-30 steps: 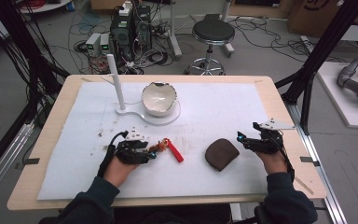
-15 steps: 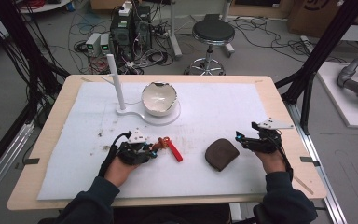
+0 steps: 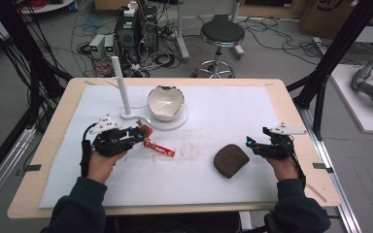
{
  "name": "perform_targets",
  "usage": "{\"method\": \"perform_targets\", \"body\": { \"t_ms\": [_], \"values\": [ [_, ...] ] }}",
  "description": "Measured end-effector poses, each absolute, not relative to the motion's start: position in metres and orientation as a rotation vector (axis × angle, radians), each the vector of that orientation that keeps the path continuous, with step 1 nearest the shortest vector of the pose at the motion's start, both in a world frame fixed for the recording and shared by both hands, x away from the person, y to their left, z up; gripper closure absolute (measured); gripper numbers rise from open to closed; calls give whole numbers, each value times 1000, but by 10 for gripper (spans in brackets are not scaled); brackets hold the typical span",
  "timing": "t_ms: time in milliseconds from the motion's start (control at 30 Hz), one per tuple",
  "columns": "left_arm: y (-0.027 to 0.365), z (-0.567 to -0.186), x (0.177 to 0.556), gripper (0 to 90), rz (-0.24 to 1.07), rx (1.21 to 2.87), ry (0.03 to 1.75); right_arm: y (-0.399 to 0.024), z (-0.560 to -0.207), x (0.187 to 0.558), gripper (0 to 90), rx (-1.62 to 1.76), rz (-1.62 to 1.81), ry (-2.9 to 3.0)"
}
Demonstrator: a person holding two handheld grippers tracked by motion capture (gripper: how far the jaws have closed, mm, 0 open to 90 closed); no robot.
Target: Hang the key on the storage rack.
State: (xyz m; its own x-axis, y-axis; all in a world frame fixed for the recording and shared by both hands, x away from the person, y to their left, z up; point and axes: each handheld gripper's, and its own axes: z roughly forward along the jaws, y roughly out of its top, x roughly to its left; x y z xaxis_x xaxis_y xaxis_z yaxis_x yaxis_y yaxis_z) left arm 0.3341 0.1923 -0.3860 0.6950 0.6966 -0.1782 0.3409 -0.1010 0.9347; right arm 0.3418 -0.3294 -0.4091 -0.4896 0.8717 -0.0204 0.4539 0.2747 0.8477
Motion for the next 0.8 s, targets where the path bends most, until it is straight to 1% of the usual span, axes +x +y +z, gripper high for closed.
{"method": "perform_targets", "body": {
  "t_ms": [367, 800],
  "values": [
    [221, -338, 351, 687, 466, 1559, 827, -326, -410, 345, 220, 1182, 1121, 2068],
    [241, -290, 376, 687, 552, 1482, 824, -326, -410, 346, 219, 1174, 1120, 2073]
  ]
}}
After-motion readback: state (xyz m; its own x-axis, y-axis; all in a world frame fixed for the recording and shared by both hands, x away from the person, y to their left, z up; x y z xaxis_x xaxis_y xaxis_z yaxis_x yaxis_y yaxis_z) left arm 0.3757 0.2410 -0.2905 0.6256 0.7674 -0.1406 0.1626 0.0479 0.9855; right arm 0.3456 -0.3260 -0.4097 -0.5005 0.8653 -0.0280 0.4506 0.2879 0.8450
